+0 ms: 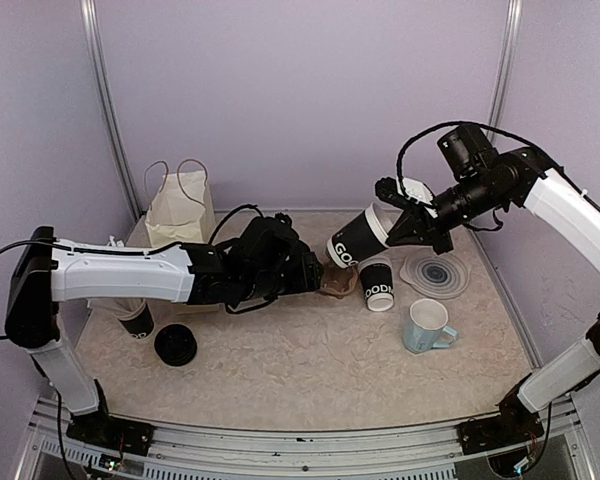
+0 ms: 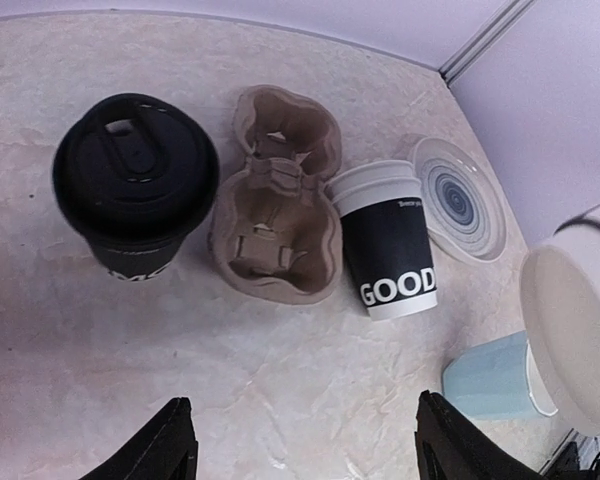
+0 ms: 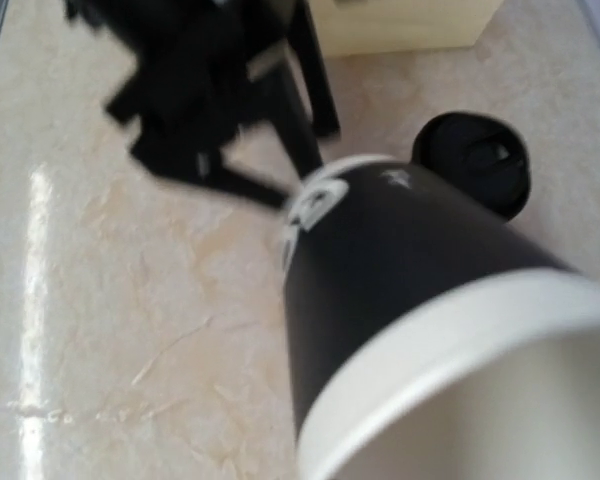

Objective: Pack the takeout coffee

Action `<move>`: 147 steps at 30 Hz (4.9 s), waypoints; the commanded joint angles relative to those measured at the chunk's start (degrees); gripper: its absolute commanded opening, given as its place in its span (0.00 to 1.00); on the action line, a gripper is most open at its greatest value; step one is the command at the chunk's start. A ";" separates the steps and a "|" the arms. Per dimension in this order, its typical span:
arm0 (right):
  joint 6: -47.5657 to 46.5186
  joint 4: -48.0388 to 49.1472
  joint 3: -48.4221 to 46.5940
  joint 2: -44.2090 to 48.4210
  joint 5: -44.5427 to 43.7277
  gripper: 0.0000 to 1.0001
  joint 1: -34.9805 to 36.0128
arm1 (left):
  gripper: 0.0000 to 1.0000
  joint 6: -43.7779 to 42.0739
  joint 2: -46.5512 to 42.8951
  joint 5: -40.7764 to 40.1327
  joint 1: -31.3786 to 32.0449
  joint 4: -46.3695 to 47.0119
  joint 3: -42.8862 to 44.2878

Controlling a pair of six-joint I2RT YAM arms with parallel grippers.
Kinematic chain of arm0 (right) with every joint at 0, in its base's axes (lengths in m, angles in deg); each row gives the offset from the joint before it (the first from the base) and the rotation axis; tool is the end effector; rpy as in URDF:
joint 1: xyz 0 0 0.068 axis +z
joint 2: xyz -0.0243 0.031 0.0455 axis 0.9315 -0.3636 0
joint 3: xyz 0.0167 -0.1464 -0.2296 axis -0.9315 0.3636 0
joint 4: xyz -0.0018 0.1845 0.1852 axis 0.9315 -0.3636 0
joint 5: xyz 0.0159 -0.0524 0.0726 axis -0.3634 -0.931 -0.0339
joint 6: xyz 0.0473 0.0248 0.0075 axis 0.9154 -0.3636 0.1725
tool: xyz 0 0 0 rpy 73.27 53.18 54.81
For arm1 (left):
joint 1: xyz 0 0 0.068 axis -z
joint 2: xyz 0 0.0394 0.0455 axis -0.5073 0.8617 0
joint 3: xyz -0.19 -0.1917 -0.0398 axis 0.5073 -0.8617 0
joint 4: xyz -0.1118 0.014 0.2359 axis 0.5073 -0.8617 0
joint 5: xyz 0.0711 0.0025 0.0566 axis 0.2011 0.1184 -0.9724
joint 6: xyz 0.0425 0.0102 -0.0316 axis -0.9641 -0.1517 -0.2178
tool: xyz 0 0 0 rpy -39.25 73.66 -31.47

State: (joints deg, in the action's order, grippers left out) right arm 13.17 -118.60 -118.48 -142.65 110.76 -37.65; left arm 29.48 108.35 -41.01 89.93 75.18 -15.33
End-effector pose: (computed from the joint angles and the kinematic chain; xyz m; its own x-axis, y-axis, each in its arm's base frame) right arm 0.2327 0.1612 0.3928 0.0077 -0.6818 -0.7315 -0.9793 0.1428 -0.1434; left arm 0.2130 -0.3367 0.2555 -0.6772 -0.1577 -0.7187 0.2663 0.8580 -0.4392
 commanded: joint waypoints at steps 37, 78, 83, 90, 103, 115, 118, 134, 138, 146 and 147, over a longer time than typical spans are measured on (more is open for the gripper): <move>0.70 2.83 2.94 -19.43 -21.86 0.27 26.06 | 0.74 2.38 -33.85 -25.78 6.85 -13.85 -12.15; -9.99 -18.83 -29.39 -50.72 6.33 0.60 -15.12 | 0.76 -1.35 -32.98 -20.30 8.59 -8.87 -15.32; -10.28 -18.79 -26.86 -49.54 6.58 0.56 -15.19 | 0.76 -1.49 -32.45 -20.24 8.65 -8.76 -15.01; -11.69 -18.80 -21.10 -45.88 8.81 0.37 -15.21 | 0.76 -1.45 -32.68 -20.53 8.68 -9.11 -15.40; -12.83 -18.84 -14.39 -41.27 11.87 0.04 -15.21 | 0.76 -1.91 -32.10 -20.42 8.68 -9.26 -15.53; -13.16 -18.80 -12.08 -27.77 12.97 0.00 -14.14 | 0.77 -2.70 -31.79 -19.41 7.64 -8.49 -15.80; -10.07 -18.80 -15.06 -27.30 5.33 0.00 -13.89 | 0.78 -3.02 -31.37 -18.60 7.37 -8.06 -15.60; -8.67 -18.70 -31.18 -39.83 -25.36 0.00 -13.58 | 0.78 -2.72 -30.86 -17.70 7.36 -7.70 -15.71; -8.52 -18.73 -32.66 -42.98 -27.27 0.00 -12.63 | 0.78 -2.74 -30.86 -17.84 7.36 -7.79 -15.91; -8.79 -17.84 -34.10 -45.28 -29.19 0.00 -10.79 | 0.78 -2.50 -30.73 -17.28 7.10 -6.88 -17.39; -8.79 -17.48 -34.29 -45.50 -29.65 0.03 -10.67 | 0.78 -2.46 -30.65 -17.18 7.09 -6.80 -17.48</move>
State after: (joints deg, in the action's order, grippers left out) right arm 4.54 -136.46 -150.69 -187.08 83.50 -49.26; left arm 27.17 77.23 -58.72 97.40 66.79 -31.92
